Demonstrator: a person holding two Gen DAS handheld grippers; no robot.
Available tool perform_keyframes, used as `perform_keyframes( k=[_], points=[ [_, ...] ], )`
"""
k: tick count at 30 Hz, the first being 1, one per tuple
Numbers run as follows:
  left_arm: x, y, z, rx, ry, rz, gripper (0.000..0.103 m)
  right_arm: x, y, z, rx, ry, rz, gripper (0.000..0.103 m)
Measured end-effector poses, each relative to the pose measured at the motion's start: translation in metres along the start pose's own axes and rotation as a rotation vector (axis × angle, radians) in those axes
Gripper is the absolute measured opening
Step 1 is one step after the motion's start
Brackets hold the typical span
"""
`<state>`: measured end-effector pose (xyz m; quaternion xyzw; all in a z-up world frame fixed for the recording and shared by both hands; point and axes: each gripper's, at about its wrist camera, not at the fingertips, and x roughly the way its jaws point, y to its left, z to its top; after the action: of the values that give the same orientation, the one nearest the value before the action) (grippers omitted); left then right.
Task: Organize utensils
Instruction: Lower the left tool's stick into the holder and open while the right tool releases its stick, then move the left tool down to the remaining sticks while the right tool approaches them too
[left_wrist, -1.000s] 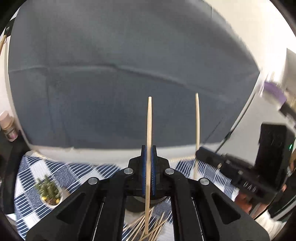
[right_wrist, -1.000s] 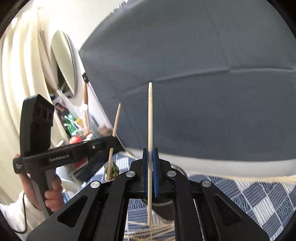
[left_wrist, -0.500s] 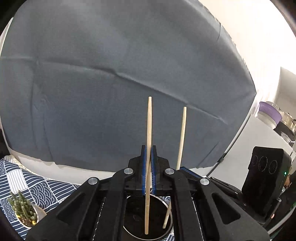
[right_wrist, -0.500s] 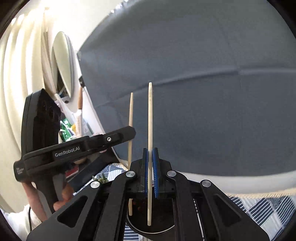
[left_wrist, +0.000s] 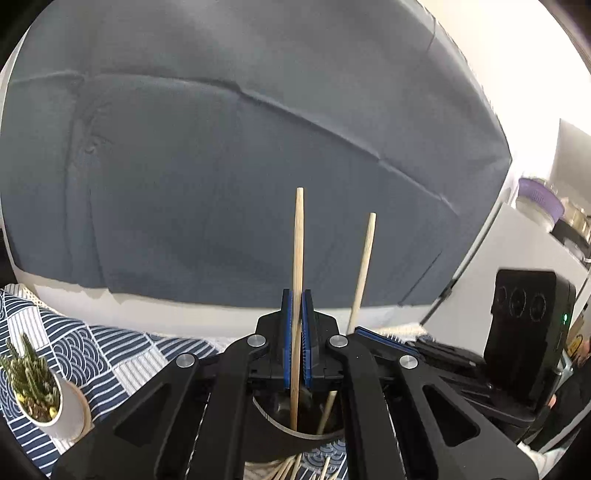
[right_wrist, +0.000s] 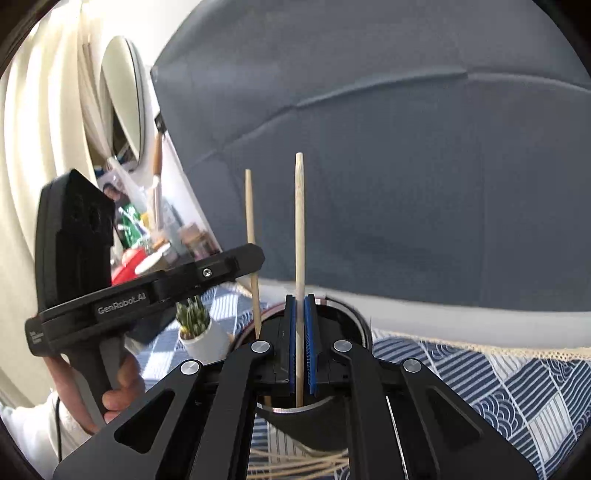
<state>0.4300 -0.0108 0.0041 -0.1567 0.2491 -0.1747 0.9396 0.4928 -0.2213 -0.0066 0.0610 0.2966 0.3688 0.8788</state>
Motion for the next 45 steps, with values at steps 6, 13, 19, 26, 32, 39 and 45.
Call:
perform_keyframes(
  k=[6, 13, 19, 26, 32, 39, 45],
  points=[
    [0.002, -0.010, -0.012, 0.065, 0.080, 0.013, 0.005, 0.011, 0.005, -0.009, -0.004, 0.132, -0.061, 0.005],
    [0.005, -0.014, -0.007, 0.115, 0.184, 0.035, 0.005, 0.026, 0.011, -0.004, -0.034, 0.280, -0.110, 0.005],
    [0.017, -0.017, -0.006, 0.154, 0.319, 0.109, 0.005, 0.034, 0.020, -0.001, -0.067, 0.361, -0.141, 0.005],
    [-0.002, -0.015, -0.007, 0.127, 0.325, 0.147, 0.031, 0.010, 0.031, -0.002, -0.106, 0.343, -0.181, 0.008],
    [-0.022, -0.012, -0.007, 0.151, 0.338, 0.184, 0.063, -0.017, 0.028, -0.007, -0.097, 0.325, -0.202, 0.040],
    [-0.026, -0.009, -0.022, 0.207, 0.381, 0.189, 0.091, -0.042, 0.016, -0.027, -0.074, 0.301, -0.271, 0.084],
    [-0.007, 0.002, -0.043, 0.232, 0.492, 0.132, 0.092, -0.039, 0.003, -0.046, -0.021, 0.361, -0.336, 0.086]
  ],
)
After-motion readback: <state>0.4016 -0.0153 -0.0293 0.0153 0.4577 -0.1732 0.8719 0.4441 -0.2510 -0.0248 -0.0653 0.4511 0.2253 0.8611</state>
